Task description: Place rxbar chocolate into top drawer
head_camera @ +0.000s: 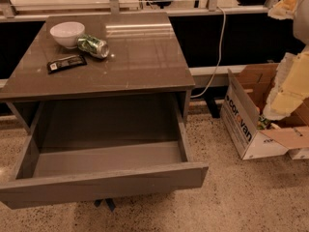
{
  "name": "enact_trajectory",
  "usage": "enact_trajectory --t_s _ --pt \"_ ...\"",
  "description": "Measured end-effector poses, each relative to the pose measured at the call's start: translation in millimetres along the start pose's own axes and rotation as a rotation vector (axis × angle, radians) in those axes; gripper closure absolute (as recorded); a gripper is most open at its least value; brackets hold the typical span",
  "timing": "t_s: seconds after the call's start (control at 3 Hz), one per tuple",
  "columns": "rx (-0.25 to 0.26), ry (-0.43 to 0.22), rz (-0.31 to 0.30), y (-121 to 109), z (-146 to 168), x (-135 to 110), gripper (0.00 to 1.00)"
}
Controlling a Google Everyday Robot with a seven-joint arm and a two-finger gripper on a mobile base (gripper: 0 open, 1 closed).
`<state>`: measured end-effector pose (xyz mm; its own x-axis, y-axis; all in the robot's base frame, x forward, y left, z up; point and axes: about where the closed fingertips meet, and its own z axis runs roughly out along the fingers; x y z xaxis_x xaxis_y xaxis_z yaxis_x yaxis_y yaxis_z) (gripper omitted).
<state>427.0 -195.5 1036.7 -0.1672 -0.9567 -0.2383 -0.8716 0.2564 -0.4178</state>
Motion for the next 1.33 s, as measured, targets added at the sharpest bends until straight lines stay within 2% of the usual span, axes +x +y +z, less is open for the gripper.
enact_trajectory --t_s 0.33,0.67,1.33 --pt "0.0 0.0 0.0 0 0 0 0.0" --pt "-0.02 -0.032 -0.091 -13 16 -37 0.0" --pt "-0.08 -0.126 -0.317 -60 63 -176 0.0"
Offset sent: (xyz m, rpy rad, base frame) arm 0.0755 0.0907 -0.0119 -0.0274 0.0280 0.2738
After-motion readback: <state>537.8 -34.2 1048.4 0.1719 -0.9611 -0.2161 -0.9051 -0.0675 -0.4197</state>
